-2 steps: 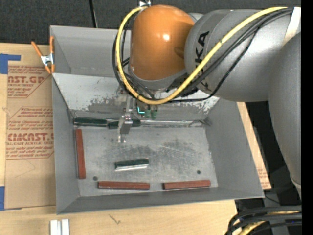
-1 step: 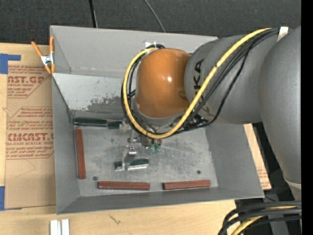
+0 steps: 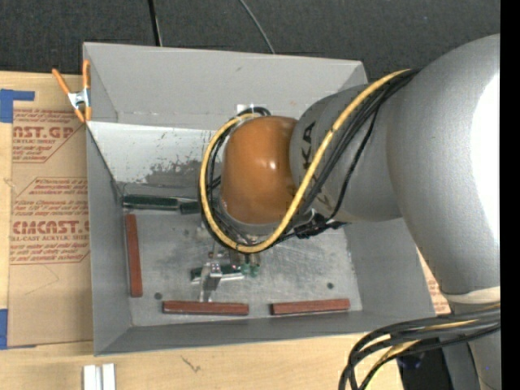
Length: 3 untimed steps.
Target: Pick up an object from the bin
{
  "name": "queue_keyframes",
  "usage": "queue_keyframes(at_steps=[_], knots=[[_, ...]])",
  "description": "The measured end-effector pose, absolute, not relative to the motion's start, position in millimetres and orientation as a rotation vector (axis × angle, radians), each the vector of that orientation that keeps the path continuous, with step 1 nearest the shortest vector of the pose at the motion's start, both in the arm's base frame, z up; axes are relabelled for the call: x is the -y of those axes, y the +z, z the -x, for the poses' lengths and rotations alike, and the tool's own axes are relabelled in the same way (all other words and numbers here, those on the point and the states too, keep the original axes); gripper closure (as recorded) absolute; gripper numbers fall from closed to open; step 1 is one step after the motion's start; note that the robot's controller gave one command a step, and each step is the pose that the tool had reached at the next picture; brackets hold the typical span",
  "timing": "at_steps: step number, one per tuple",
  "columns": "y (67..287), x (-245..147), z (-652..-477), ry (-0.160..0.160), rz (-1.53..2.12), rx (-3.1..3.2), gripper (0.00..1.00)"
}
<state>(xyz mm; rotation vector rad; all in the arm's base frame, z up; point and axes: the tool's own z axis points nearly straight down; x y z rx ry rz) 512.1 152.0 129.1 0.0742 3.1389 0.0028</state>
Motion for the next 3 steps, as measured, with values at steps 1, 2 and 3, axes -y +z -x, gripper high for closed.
queue_keyframes(at_steps=[1, 2, 3], knots=[[76, -97, -525.1, 0.008, -0.008, -3.124, 1.00], [76, -97, -525.1, 0.008, -0.008, -3.124, 1.00], [277, -68, -531.1, -0.001, 0.021, -3.143, 1.00]])
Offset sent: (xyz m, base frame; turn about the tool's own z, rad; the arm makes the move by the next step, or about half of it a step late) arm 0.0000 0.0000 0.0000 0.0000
